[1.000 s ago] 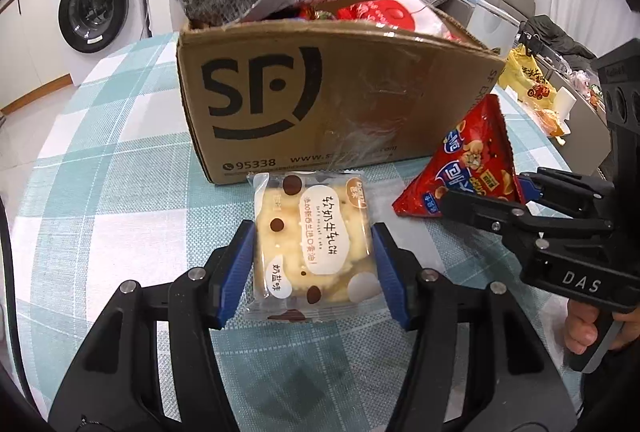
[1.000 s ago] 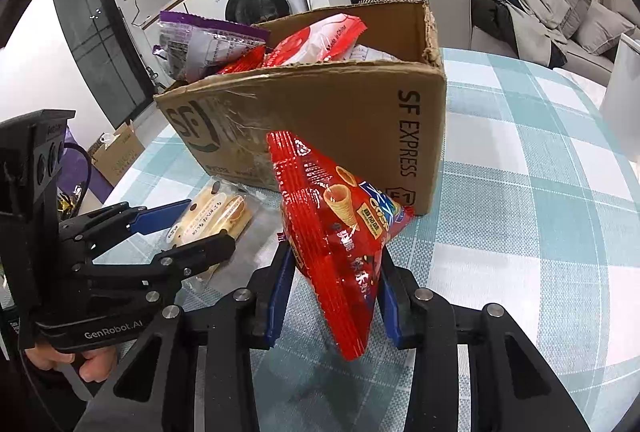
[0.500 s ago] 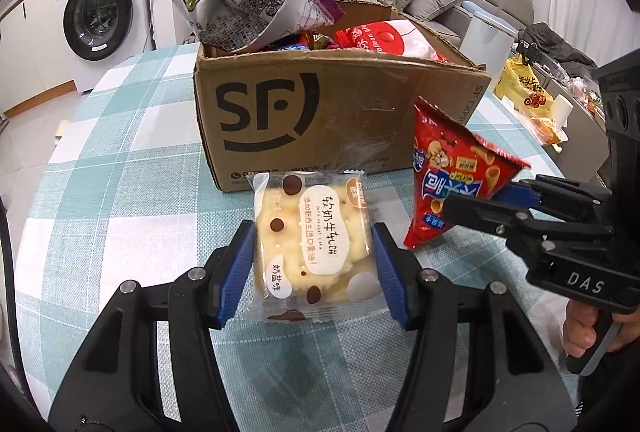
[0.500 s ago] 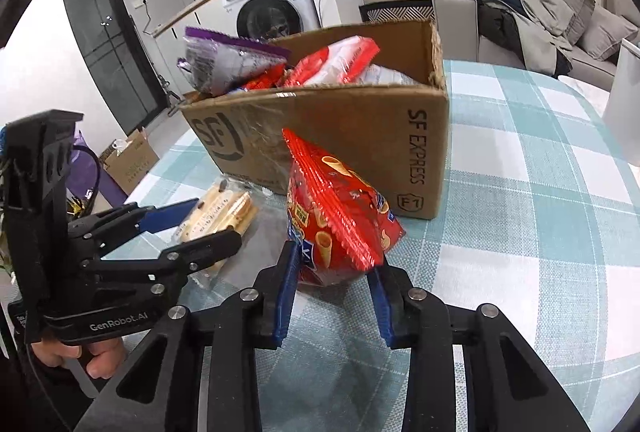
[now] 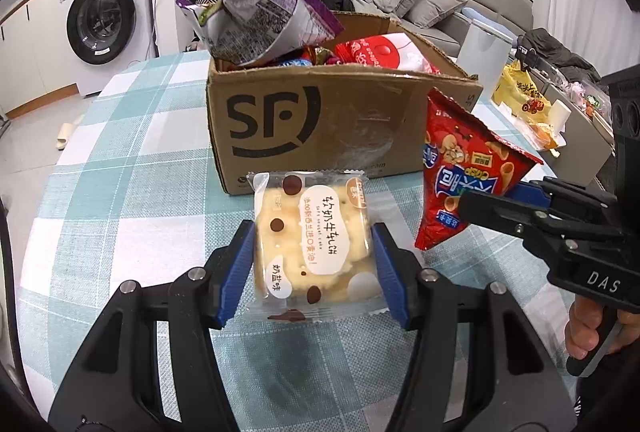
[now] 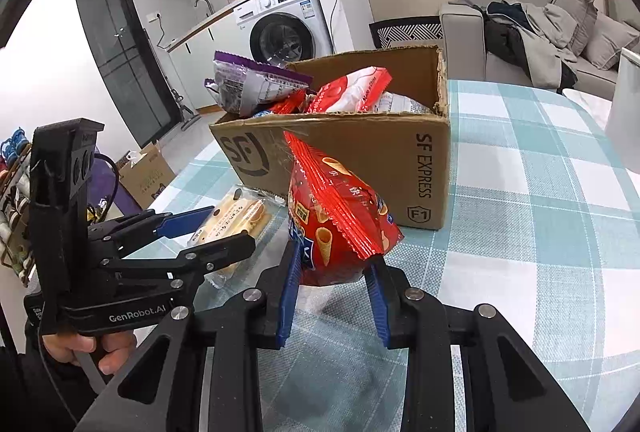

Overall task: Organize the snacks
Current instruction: 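Lift the bun pack and red chip bag over the box with both grippers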

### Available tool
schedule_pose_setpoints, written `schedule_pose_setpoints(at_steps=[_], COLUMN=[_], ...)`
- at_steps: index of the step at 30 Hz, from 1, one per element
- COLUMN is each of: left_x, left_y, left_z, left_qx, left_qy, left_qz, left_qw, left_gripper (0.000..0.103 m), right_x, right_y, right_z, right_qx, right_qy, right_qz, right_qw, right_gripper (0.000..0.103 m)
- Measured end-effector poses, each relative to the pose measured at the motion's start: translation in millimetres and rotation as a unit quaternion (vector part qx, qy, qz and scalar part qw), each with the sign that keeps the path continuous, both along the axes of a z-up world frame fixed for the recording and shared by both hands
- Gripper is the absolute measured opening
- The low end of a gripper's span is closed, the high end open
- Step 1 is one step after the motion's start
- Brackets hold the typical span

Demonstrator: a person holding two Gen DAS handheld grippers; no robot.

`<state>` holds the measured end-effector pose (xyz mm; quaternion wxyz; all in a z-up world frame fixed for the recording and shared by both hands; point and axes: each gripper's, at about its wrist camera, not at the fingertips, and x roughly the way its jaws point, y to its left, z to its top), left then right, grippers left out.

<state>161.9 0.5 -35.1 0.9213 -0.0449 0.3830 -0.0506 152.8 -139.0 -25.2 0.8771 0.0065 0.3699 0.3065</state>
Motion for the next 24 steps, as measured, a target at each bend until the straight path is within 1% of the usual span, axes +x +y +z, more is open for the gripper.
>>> schedule_pose_setpoints(at_steps=[9,20,24], left_x=[-22,-49,-48], left_y=[3,13,18], left_z=[19,61,75], left_qx=[0.001,0.003,0.007], left_qy=[-0.02,-0.058,-0.066], left_qz=[0.006,0.018,0.024], left_qw=[0.9998,0.9982,0.9975], left_gripper=[0.055,0.055,0.055], right_x=[-14,-28,-29], right_y=[-8,-12,-13], right_z=[14,47,58], right_qx=[0.024,0.046,0.055], right_qy=[-0.017,-0.047,-0.055], right_qz=[0.001,0.004,0.0], right_qw=[1.0,0.998,0.997], right_gripper=[0.031,0.031,0.031])
